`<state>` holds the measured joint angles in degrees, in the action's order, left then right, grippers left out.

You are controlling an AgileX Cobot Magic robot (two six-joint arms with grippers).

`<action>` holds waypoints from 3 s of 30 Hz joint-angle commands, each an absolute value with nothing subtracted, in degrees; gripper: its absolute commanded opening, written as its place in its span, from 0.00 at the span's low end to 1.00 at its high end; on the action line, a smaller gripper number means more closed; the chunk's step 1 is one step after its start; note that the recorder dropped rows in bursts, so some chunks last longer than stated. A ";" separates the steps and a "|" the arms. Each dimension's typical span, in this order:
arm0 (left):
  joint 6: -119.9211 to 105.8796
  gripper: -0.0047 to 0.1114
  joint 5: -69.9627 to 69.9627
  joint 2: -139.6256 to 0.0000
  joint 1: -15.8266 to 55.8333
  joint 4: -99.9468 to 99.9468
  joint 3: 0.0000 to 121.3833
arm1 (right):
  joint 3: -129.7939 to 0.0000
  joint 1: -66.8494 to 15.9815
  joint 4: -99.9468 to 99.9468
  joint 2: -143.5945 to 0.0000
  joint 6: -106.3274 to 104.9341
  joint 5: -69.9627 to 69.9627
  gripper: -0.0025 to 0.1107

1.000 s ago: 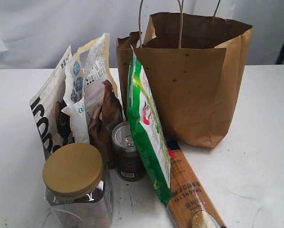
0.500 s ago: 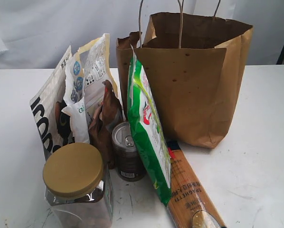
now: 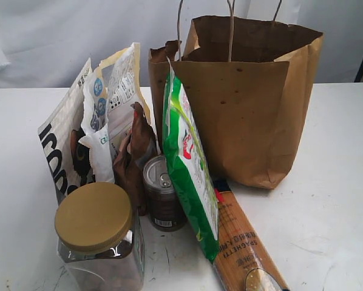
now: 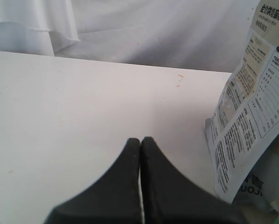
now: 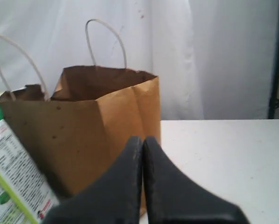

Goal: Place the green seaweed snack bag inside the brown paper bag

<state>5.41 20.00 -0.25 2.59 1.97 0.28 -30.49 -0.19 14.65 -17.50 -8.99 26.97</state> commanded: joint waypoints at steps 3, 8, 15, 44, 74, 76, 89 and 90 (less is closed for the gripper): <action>5.49 0.04 19.47 0.00 2.90 2.11 0.00 | -34.29 -4.30 23.47 -27.71 -16.73 34.28 0.02; 5.49 0.04 19.47 0.00 2.90 2.11 0.00 | -34.28 -6.36 24.99 -31.52 -16.73 37.59 0.02; 5.49 0.04 19.47 0.00 2.90 2.11 0.00 | -34.28 -11.57 31.37 -31.66 -16.73 37.98 0.02; 5.49 0.04 19.47 0.00 2.90 2.11 0.00 | -27.88 -22.02 29.75 -31.66 -24.32 32.73 0.02; 5.49 0.04 19.47 0.00 2.90 2.11 0.00 | -20.93 -44.46 7.87 -50.32 1.07 -7.42 0.09; 5.49 0.04 19.47 0.00 2.90 2.11 0.00 | -20.93 -46.45 7.05 -51.72 1.15 -9.28 0.15; 5.49 0.04 19.47 0.00 2.90 2.11 0.00 | -23.78 -51.37 8.15 -64.19 2.74 -17.85 0.75; 5.49 0.04 19.47 0.00 2.90 2.11 0.00 | -24.25 -51.37 8.15 -65.40 2.74 -17.85 0.75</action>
